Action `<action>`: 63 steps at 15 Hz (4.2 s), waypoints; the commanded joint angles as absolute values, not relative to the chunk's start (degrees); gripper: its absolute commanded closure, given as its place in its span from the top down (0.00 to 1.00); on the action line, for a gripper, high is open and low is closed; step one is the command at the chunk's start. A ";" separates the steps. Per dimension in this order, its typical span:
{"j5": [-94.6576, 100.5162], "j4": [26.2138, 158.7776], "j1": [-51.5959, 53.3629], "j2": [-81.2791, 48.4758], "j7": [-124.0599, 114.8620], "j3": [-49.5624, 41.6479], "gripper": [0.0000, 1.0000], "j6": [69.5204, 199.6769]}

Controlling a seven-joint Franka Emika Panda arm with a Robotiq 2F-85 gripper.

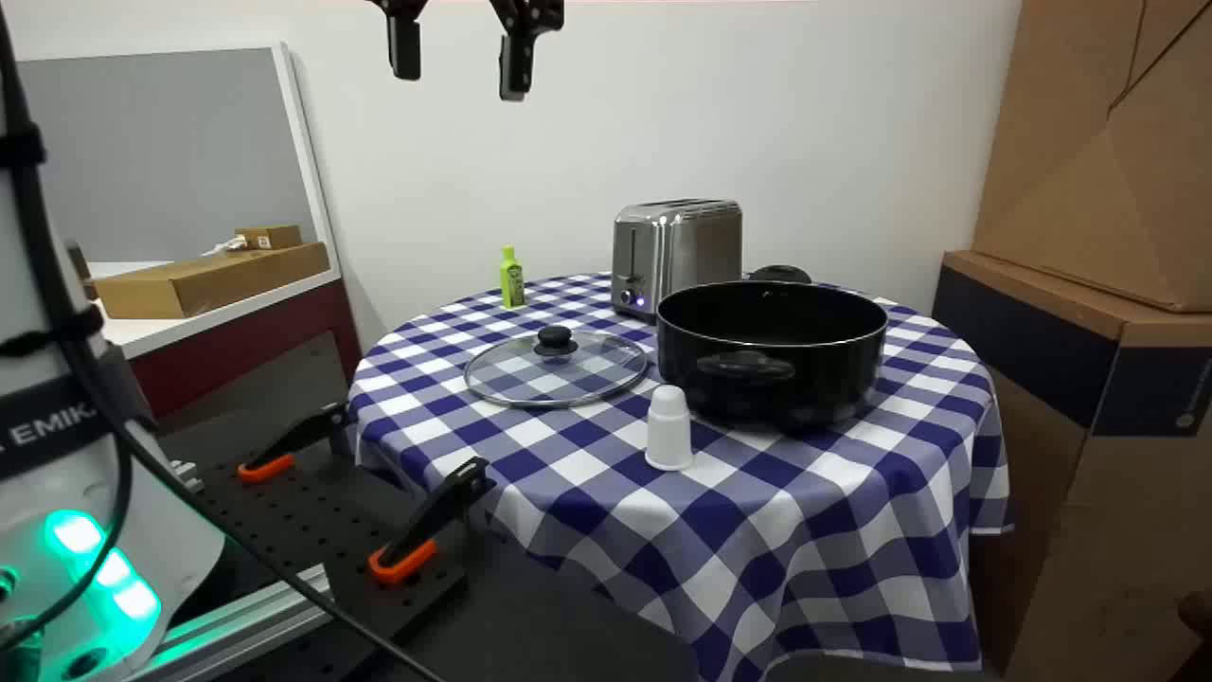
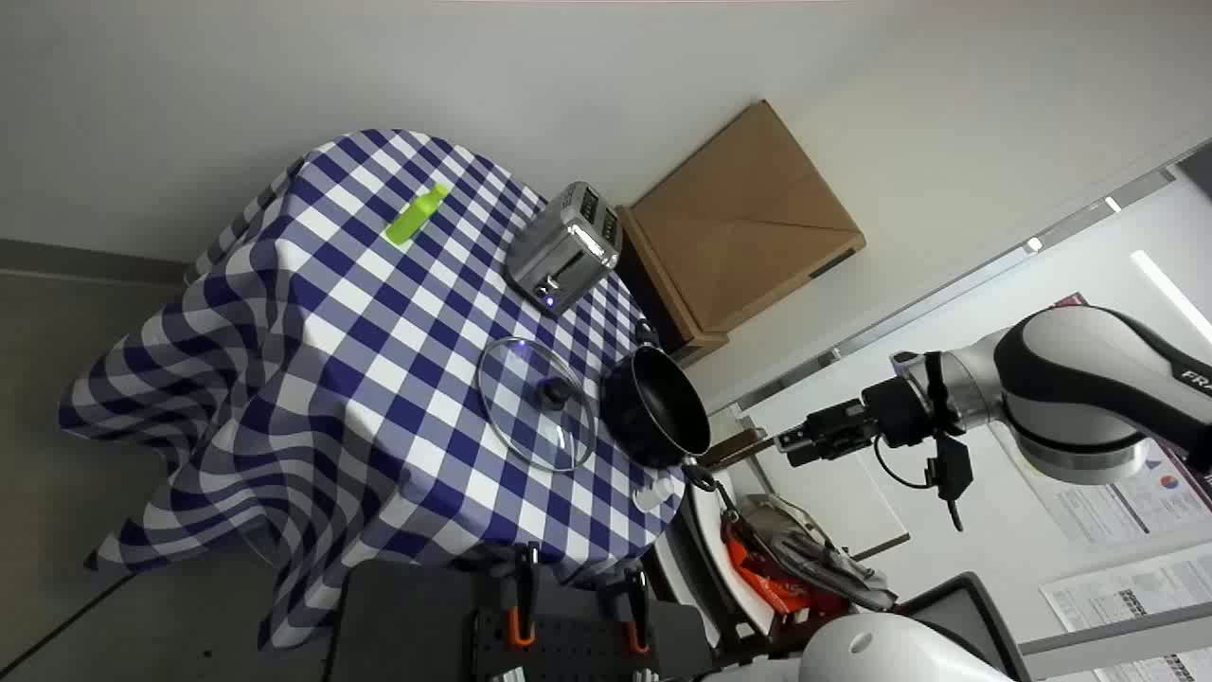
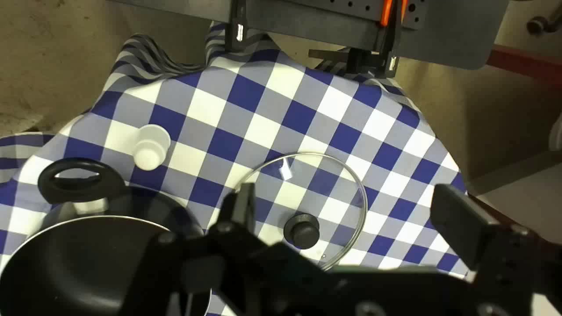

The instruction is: Move the salt cellar to the left

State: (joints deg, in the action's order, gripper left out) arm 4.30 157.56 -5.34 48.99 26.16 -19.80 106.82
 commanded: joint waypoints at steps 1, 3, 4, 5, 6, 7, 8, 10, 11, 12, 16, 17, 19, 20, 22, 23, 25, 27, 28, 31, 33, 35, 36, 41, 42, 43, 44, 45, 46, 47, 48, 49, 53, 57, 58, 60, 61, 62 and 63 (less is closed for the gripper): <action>3.98 157.49 -5.73 48.87 26.41 -19.42 1.00 106.75; 4.40 157.49 -6.55 48.24 25.31 -19.41 1.00 108.26; 3.97 157.49 -5.99 48.75 26.13 -19.39 1.00 107.22; 3.98 157.49 -6.12 48.72 26.12 -19.40 1.00 107.25; 3.98 157.49 -6.11 48.72 26.12 -19.40 1.00 107.24; 3.98 157.49 -6.11 48.72 26.12 -19.39 1.00 107.24; 8.59 157.48 -7.95 48.04 22.61 -15.47 1.00 111.11; 11.56 157.47 -7.99 46.99 20.87 -13.85 1.00 115.45; 13.39 157.47 -8.36 46.10 19.91 -12.97 1.00 118.41; 15.43 157.48 -8.96 44.73 18.69 -12.07 1.00 121.84; 25.60 157.82 -14.30 37.08 11.01 -9.20 1.00 136.88; 28.26 157.99 -16.38 35.23 7.94 -8.07 1.00 140.06; 32.84 158.33 -21.38 31.11 0.22 -5.78 1.00 143.59; 33.40 158.42 -22.91 29.06 -3.05 -5.25 1.00 142.87; 32.94 158.55 -24.10 25.34 -7.67 -5.17 1.00 140.40; 31.54 158.67 -23.95 23.33 -8.97 -5.78 1.00 139.74; 27.78 159.01 -22.76 19.56 -9.42 -7.60 1.00 138.98; 24.29 159.14 -21.94 16.29 -9.24 -8.95 1.00 139.40; 24.31 159.15 -22.17 14.76 -9.77 -9.07 1.00 140.46; 25.70 159.06 -22.59 10.91 -11.50 -9.60 1.00 142.58; 28.55 158.98 -22.93 8.71 -14.02 -9.60 1.00 144.72; 31.14 158.93 -22.80 6.58 -16.61 -9.78 1.00 146.91; 32.81 158.92 -22.77 5.52 -18.47 -9.81 1.00 148.55; 40.21 158.90 -22.16 1.00 -27.60 -11.35 1.00 155.79; 41.72 158.89 -21.96 0.24 -29.54 -11.84 1.00 157.16; 42.90 158.89 -21.73 -0.46 -31.26 -12.40 1.00 158.43; 44.30 158.88 -21.51 -0.98 -33.09 -13.00 1.00 159.90; 45.68 158.88 -21.24 -1.41 -34.82 -13.62 1.00 161.14; 47.18 158.86 -20.88 -1.73 -36.57 -14.27 1.00 162.41; 49.41 158.85 -22.61 -1.99 -38.79 -12.86 1.00 163.50; 51.98 158.80 -22.54 -1.97 -41.29 -13.11 1.00 164.35; 54.61 158.74 -22.59 -1.92 -43.80 -13.15 1.00 164.96; 65.41 158.47 -22.51 -1.58 -54.05 -13.13 1.00 165.90; 73.47 158.28 -22.80 -2.06 -62.43 -13.28 1.00 166.03; 74.74 158.28 -22.81 -2.05 -64.14 -13.27 1.00 166.33; 76.94 158.29 -22.78 -1.99 -67.19 -13.23 1.00 166.54; 77.73 158.29 -22.81 -1.98 -68.45 -13.25 1.00 166.76; 78.10 158.28 -22.89 -2.04 -69.38 -13.32 1.00 167.08; 78.16 158.28 -22.97 -2.21 -70.11 -13.35 1.00 167.57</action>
